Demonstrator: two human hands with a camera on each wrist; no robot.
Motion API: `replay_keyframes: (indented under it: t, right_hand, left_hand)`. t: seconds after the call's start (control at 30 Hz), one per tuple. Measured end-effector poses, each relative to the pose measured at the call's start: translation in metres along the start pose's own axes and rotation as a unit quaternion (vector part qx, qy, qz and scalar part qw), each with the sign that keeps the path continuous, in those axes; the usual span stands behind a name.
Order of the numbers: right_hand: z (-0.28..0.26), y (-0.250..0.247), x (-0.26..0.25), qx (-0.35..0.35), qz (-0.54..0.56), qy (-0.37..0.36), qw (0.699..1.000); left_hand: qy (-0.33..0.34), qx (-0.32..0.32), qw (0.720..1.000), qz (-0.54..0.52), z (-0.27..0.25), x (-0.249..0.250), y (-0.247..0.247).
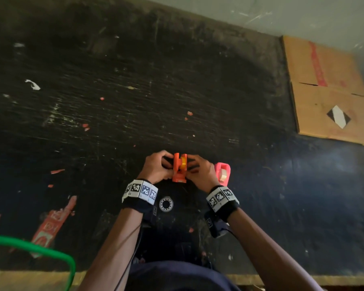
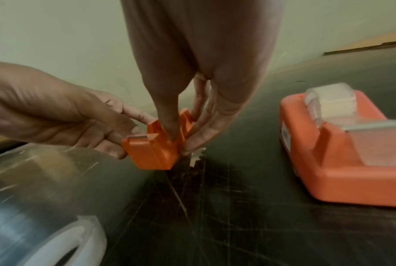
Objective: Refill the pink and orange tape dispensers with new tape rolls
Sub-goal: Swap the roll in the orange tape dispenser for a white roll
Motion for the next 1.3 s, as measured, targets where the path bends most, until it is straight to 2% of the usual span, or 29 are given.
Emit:
replay_keyframes:
  t: [0.27, 0.37, 0.5, 0.57, 0.9, 0.97, 1.03, 1.1, 1.17, 1.23, 1.3]
  right_hand:
    - [-0.035, -0.028, -0.009, 0.018, 0.194, -0.016, 0.981]
    - [-0.052, -0.028, -0.01, 0.002, 0.214, -0.018, 0.977]
    - [-0.074, -0.019, -0.02, -0.06, 0.193, -0.041, 0.979]
    - [-0.084, -0.013, -0.026, -0.082, 0.192, -0.045, 0.977]
    - [-0.093, 0.016, -0.036, -0.094, 0.187, -0.026, 0.977]
    - [-0.091, 0.017, -0.033, -0.096, 0.192, -0.016, 0.977]
    - [-0.089, 0.014, -0.027, -0.083, 0.181, -0.01, 0.98]
    - [-0.088, 0.01, -0.018, -0.065, 0.173, 0.004, 0.983]
    - [-0.089, 0.008, -0.011, -0.053, 0.168, 0.017, 0.984]
    - [-0.09, 0.009, -0.005, -0.05, 0.165, 0.022, 0.985]
    - [-0.093, 0.01, -0.004, -0.05, 0.163, 0.022, 0.985]
  left_hand:
    - [0.072, -0.06, 0.994, -0.053, -0.038, 0.035, -0.005]
    - [0.11, -0.072, 0.988, -0.084, -0.059, 0.037, 0.001]
    - [0.156, -0.1, 0.977, -0.105, -0.083, 0.027, 0.011]
    - [0.152, -0.104, 0.975, -0.126, -0.091, 0.017, 0.012]
    - [0.118, -0.095, 0.979, -0.134, -0.102, -0.015, -0.003]
    - [0.11, -0.072, 0.981, -0.141, -0.102, -0.024, -0.012]
    - [0.09, -0.005, 0.991, -0.101, -0.096, -0.036, -0.026]
    - [0.067, 0.082, 0.994, 0.024, -0.088, -0.048, -0.038]
    - [0.041, 0.144, 0.975, 0.163, -0.084, -0.059, -0.041]
    - [0.014, 0.164, 0.96, 0.229, -0.082, -0.072, -0.035]
    - [-0.009, 0.156, 0.961, 0.228, -0.081, -0.084, -0.028]
Point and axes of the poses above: each hand's wrist, its own z-axis towards the middle knuckle, its own y-axis out of the palm, x = y × z, the point moved 9 cm from there along z, towards the middle knuckle, and after that the axes turned 4 degrees about -y, right-handed, at the moved point
